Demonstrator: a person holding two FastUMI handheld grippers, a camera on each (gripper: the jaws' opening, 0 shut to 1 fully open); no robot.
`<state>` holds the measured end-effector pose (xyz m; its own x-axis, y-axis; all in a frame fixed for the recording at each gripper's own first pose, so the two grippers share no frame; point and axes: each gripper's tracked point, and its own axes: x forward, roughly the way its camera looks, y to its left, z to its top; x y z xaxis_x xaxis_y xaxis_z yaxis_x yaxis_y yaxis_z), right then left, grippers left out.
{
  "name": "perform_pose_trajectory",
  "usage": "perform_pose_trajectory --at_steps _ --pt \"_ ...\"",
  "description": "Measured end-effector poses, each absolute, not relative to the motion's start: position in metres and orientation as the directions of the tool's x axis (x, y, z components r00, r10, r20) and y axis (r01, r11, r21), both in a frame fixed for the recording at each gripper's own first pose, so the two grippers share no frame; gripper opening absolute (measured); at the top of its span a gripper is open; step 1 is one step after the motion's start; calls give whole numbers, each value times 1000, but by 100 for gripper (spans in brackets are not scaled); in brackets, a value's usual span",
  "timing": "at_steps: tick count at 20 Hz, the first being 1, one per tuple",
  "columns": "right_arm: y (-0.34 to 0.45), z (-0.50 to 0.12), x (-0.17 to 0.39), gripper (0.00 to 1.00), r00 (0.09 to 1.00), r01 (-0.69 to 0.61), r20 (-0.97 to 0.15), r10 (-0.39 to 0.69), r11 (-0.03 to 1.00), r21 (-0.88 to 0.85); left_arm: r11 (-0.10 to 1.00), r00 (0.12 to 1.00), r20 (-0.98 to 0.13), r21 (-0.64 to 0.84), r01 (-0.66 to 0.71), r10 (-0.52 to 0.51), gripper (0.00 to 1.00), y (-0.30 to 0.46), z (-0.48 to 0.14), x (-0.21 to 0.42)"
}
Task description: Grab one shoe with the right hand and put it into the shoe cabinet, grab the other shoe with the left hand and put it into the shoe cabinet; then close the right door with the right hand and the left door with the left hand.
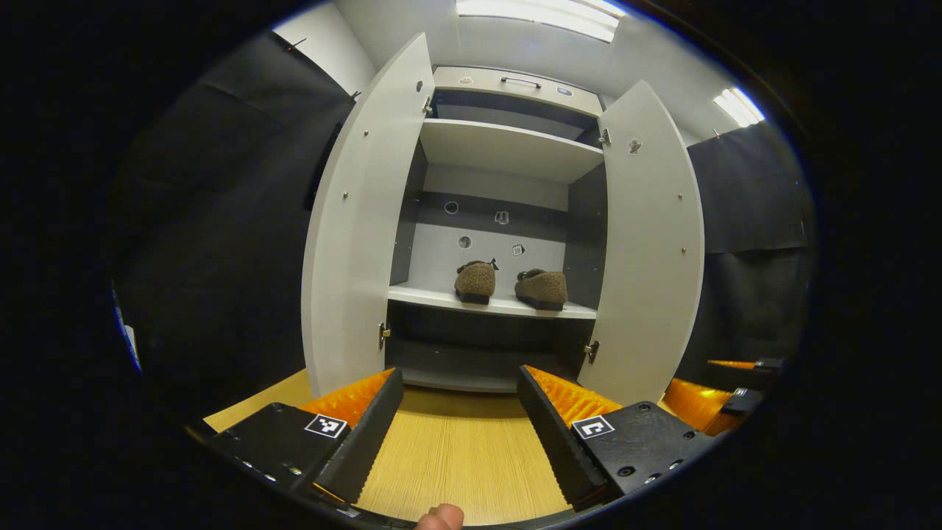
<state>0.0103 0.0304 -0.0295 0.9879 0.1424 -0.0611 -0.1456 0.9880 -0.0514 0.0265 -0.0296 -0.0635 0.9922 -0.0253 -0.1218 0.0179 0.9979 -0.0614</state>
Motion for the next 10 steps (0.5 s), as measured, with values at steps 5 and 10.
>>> perform_pose_trajectory --at_steps 5,10 --pt "-29 64 21 100 996 -88 17 91 989 -115 995 988 -139 -87 53 -65 95 -40 -59 25" --pt "-91 144 50 100 995 -17 96 26 996 -91 996 990 -122 -59 62 -69 95 -40 -56 21"
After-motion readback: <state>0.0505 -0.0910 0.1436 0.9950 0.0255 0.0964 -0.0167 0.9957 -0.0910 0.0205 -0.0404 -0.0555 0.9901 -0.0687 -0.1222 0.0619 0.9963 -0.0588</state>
